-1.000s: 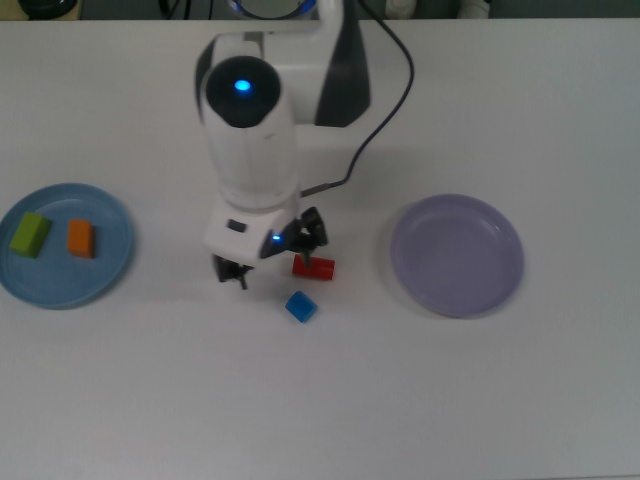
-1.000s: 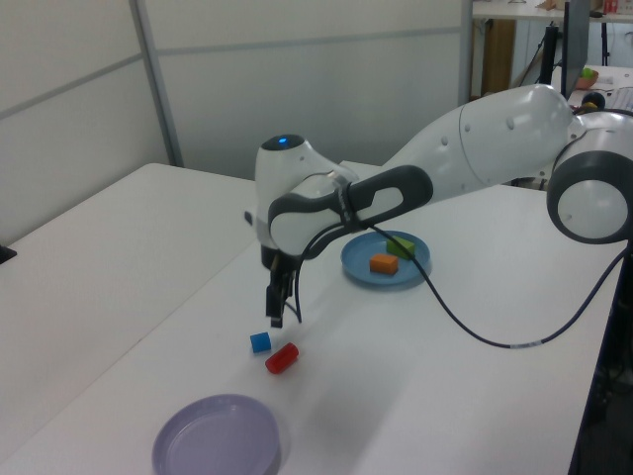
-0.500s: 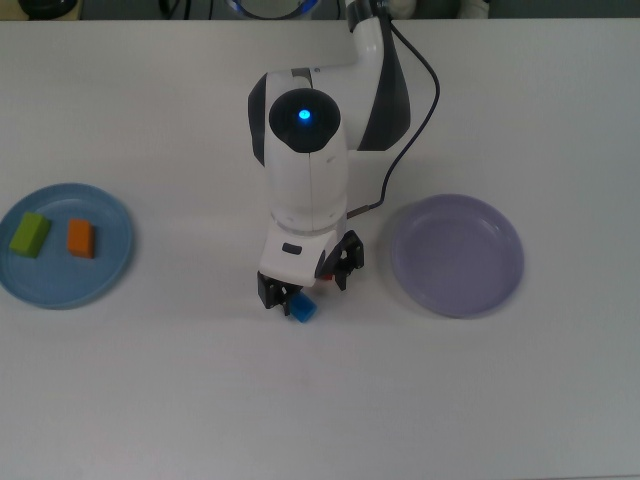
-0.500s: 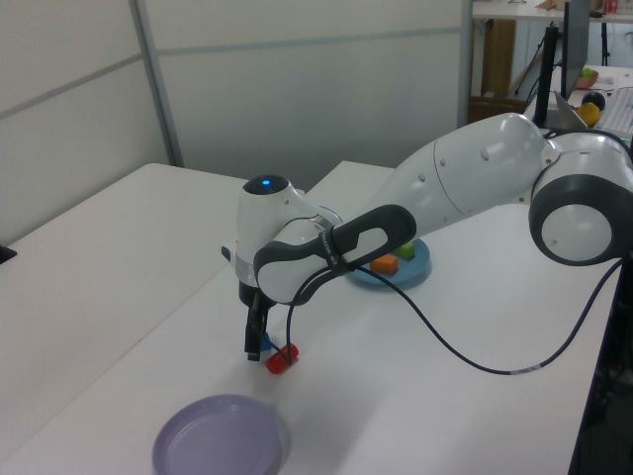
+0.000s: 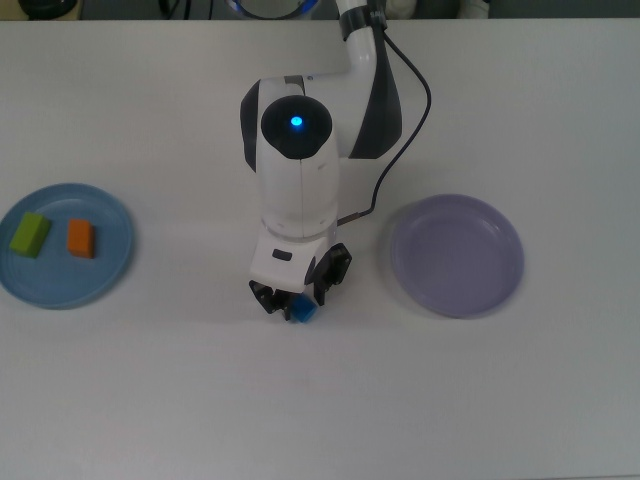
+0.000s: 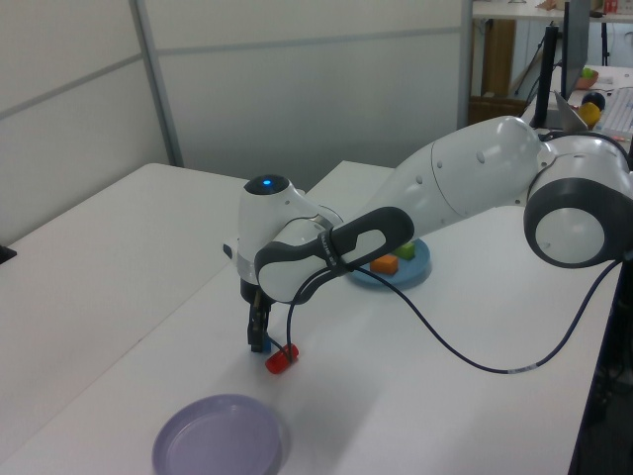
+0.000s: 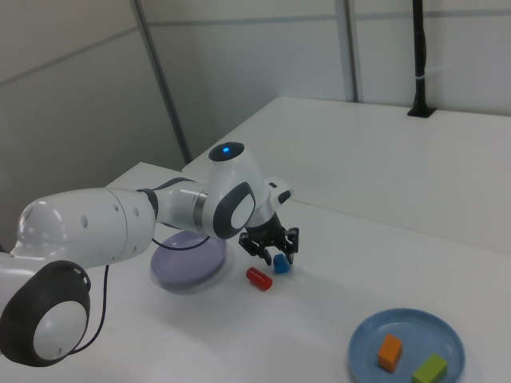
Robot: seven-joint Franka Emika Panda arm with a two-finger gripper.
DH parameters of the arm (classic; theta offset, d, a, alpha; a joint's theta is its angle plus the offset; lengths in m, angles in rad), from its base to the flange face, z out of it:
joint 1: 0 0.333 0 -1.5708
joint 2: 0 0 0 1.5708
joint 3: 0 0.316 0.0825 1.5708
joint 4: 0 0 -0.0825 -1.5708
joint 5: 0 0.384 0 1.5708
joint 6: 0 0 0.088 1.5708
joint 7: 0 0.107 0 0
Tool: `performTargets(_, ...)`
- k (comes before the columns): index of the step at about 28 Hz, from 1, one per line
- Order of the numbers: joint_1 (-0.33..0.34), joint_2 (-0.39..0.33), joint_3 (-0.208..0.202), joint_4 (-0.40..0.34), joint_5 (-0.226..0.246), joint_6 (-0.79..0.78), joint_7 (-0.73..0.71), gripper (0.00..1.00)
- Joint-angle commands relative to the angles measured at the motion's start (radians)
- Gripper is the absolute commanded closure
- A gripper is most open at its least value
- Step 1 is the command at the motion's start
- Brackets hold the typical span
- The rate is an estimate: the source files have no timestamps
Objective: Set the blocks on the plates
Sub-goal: 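Move the gripper to the blue cube and grasp it, then carry the blue cube onto the lavender plate and release it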
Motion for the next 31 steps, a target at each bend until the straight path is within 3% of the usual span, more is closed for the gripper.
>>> performTargets(1,0.0,0.019,-0.01,0.006,-0.028,0.024,-0.025,0.55)
performTargets(7,0.0,0.025,-0.009,0.004,-0.05,0.022,-0.025,0.56)
performTargets(10,0.002,0.021,-0.01,0.006,-0.048,0.021,-0.025,0.66)
performTargets(15,0.002,-0.004,-0.009,0.003,-0.045,0.009,-0.022,0.72)
performTargets(18,0.002,-0.024,-0.009,0.003,-0.035,-0.013,-0.014,0.85)
performTargets(24,0.019,-0.073,0.005,0.001,-0.03,-0.071,0.007,0.84)
performTargets(31,0.115,-0.088,0.039,0.004,-0.033,-0.094,0.136,0.82)
